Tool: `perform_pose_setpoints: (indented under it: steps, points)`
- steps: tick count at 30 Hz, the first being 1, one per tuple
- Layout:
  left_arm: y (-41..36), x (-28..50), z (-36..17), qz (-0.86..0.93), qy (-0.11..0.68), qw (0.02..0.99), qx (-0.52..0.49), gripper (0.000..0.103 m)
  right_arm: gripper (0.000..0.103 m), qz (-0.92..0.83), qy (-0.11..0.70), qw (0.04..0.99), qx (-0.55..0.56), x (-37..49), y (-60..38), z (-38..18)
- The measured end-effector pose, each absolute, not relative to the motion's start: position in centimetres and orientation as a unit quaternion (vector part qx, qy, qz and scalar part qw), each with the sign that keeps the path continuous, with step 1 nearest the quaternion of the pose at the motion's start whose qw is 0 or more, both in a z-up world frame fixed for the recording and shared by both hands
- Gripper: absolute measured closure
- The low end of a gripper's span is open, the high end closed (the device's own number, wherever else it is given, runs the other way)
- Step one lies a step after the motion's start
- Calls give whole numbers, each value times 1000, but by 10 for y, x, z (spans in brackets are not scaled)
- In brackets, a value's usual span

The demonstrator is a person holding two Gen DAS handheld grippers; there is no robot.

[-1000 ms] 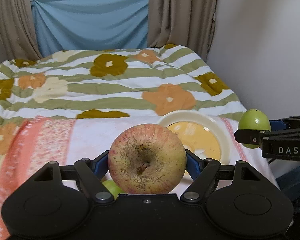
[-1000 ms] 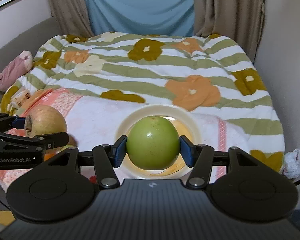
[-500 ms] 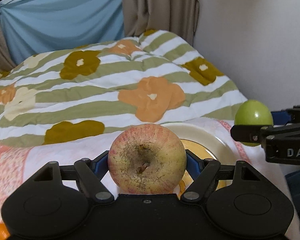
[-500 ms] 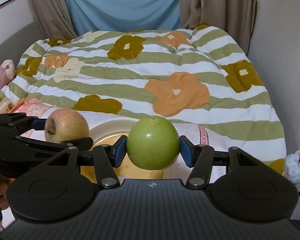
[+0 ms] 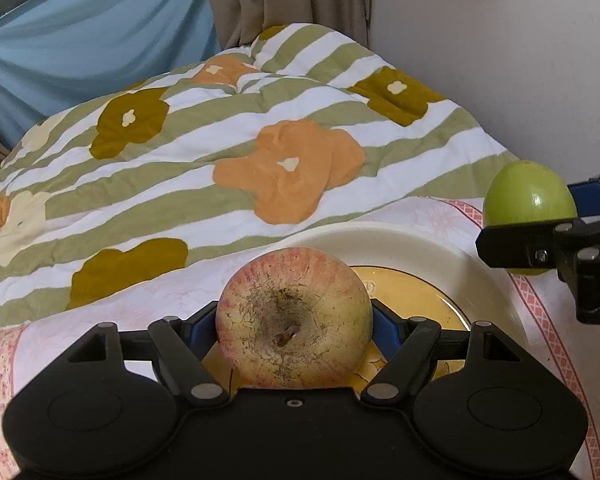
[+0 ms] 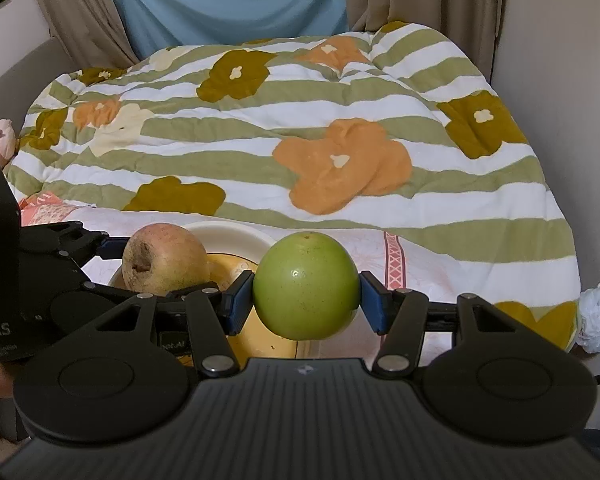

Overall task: Organize fruits
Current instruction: 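Carry the pale apple and green apple toward the duck bowl with both tools, then lower both apples into the duck bowl and open both tools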

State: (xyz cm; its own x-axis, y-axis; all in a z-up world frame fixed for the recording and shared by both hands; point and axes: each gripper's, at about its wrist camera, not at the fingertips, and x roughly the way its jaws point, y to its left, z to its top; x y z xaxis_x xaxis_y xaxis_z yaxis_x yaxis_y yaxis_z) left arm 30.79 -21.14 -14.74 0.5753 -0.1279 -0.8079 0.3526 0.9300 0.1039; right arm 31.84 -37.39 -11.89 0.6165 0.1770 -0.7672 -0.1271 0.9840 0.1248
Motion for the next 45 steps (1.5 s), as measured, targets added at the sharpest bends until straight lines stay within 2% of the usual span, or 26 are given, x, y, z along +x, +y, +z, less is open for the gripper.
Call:
perform_pose_setpoints:
  steps: [4, 5, 6, 7, 18, 37, 39, 41, 45]
  points:
    - [-211, 311, -153, -145, 452, 872, 117, 21, 32, 84, 432, 897, 27, 320, -373, -119]
    - [-211, 309, -151, -147, 445, 876, 118, 18, 32, 83, 434, 897, 26, 320, -373, -120]
    - [-210, 306, -148, -145, 438, 879, 122, 7, 32, 84, 435, 896, 27, 319, -373, -120]
    - [-210, 303, -146, -144, 432, 881, 127, 1, 32, 85, 436, 896, 28, 319, -373, -120]
    - [-191, 276, -131, -131, 430, 886, 113, 1, 32, 115, 431, 895, 7, 316, -365, -122]
    - [-178, 253, -122, -106, 434, 887, 116, 0, 32, 234, 400, 875, -138, 324, -321, -168]
    - [-176, 250, -121, -108, 437, 887, 108, 0, 27, 230, 395, 878, -143, 323, -319, -168]
    - [-174, 247, -119, -107, 438, 887, 100, 0, 0, 218, 382, 886, -148, 319, -320, -164]
    - [-172, 240, -113, -100, 436, 889, 99, 0, 0, 199, 371, 897, -136, 313, -327, -155]
